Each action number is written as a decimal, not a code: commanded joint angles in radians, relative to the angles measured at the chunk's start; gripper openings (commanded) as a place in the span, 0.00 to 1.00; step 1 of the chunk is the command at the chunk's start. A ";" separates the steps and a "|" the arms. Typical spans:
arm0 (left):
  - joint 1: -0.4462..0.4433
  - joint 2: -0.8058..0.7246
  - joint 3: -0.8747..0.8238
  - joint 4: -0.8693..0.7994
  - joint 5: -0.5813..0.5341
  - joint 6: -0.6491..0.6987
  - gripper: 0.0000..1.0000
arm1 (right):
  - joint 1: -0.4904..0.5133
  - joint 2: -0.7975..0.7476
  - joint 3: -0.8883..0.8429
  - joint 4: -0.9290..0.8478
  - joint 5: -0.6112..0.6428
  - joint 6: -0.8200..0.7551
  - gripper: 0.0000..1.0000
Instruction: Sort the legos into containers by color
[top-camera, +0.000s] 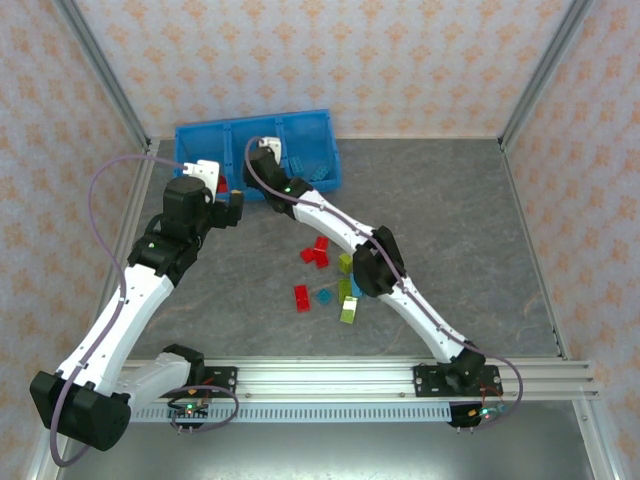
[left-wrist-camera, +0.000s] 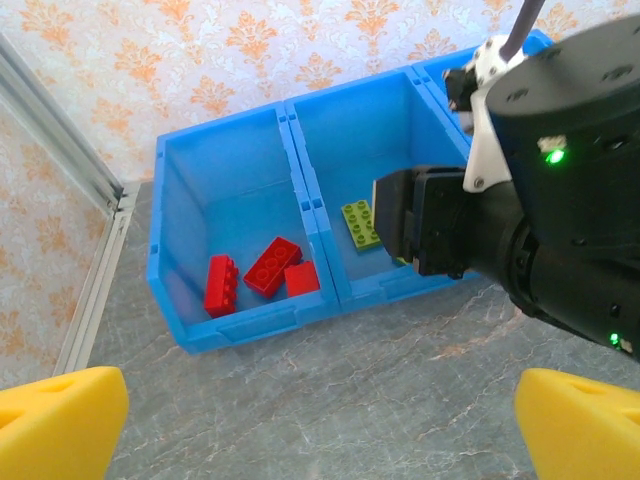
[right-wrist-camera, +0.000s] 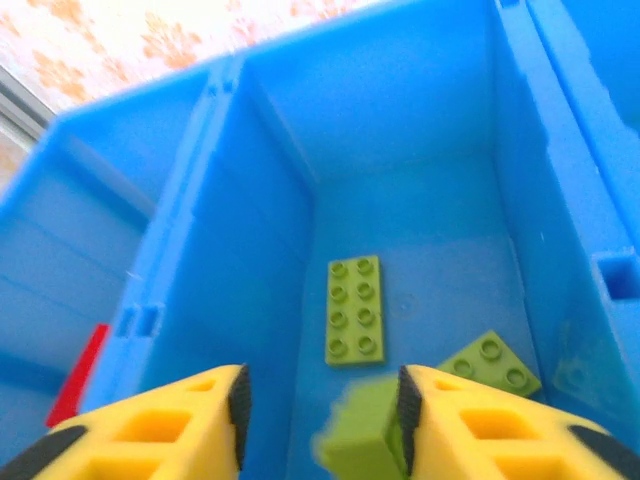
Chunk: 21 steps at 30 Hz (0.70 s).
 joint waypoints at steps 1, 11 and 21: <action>0.006 -0.012 -0.006 0.029 -0.034 -0.012 1.00 | -0.006 -0.053 0.054 -0.009 -0.034 0.008 0.48; 0.006 0.009 0.013 0.009 -0.026 -0.020 1.00 | -0.014 -0.520 -0.235 -0.436 -0.166 -0.060 0.52; -0.044 0.110 0.080 -0.060 0.568 0.121 1.00 | -0.015 -1.196 -1.157 -0.479 0.027 -0.052 0.65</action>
